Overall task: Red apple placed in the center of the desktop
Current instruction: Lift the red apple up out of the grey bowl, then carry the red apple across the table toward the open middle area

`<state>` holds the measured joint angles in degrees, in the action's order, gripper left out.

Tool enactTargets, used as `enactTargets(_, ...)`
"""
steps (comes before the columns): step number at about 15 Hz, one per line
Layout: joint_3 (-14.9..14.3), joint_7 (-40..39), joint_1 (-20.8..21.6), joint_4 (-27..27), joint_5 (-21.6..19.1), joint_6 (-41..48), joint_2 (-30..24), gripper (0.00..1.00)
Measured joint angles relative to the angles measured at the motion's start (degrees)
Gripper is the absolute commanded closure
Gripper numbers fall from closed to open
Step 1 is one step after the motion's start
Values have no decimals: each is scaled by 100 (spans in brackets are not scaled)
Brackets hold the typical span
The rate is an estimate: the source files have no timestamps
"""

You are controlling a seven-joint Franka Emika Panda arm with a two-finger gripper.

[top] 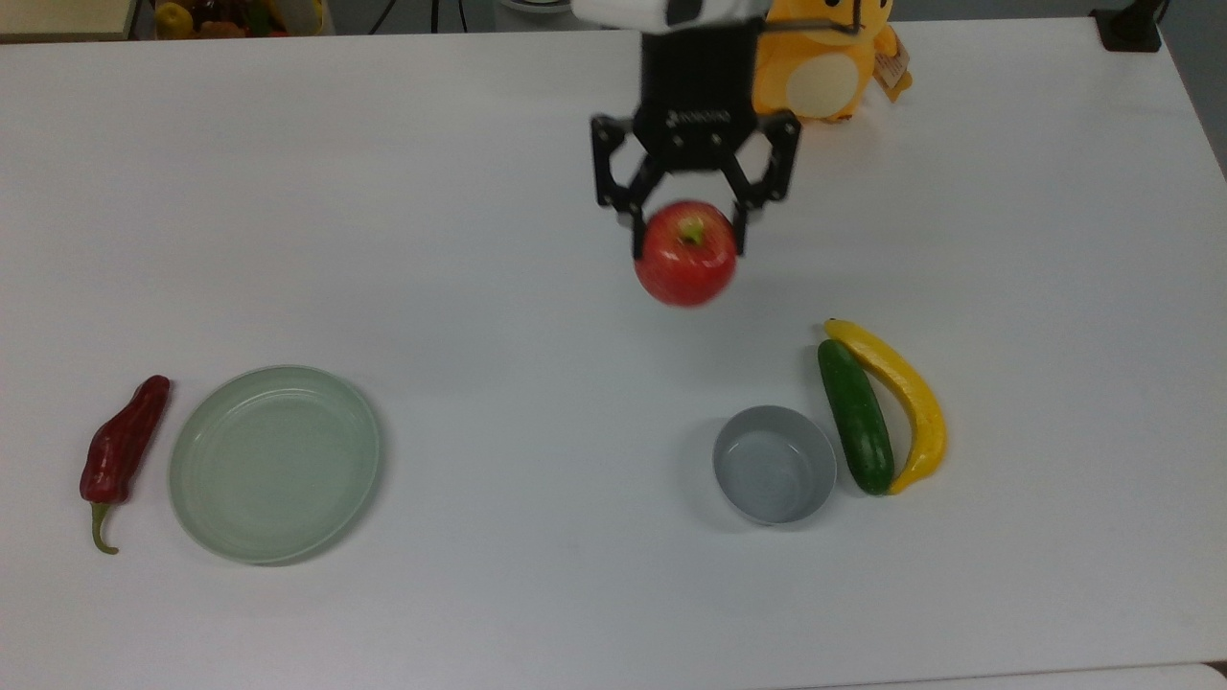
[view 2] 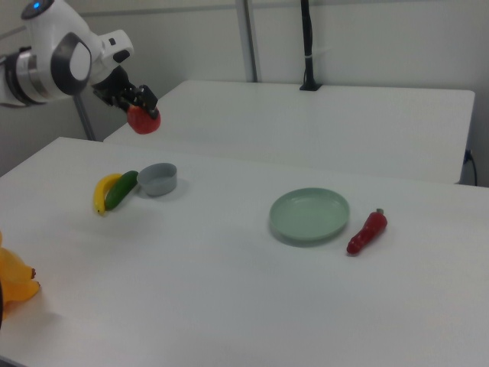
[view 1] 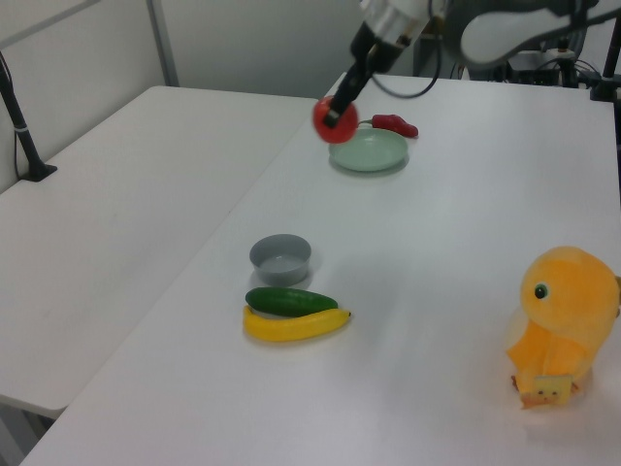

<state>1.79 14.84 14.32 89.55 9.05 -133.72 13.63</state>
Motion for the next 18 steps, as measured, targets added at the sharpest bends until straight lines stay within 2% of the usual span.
enactTargets(5,2,-106,-328,491,-284,1291,-680,56)
enactTargets(10,3,-1090,-693,1175,-558,2067,-1163,57)
enactTargets(13,3,-1632,-991,1544,-582,2187,-1200,58)
enactTargets(18,4,-1804,-1287,2208,-583,1947,-1193,58)
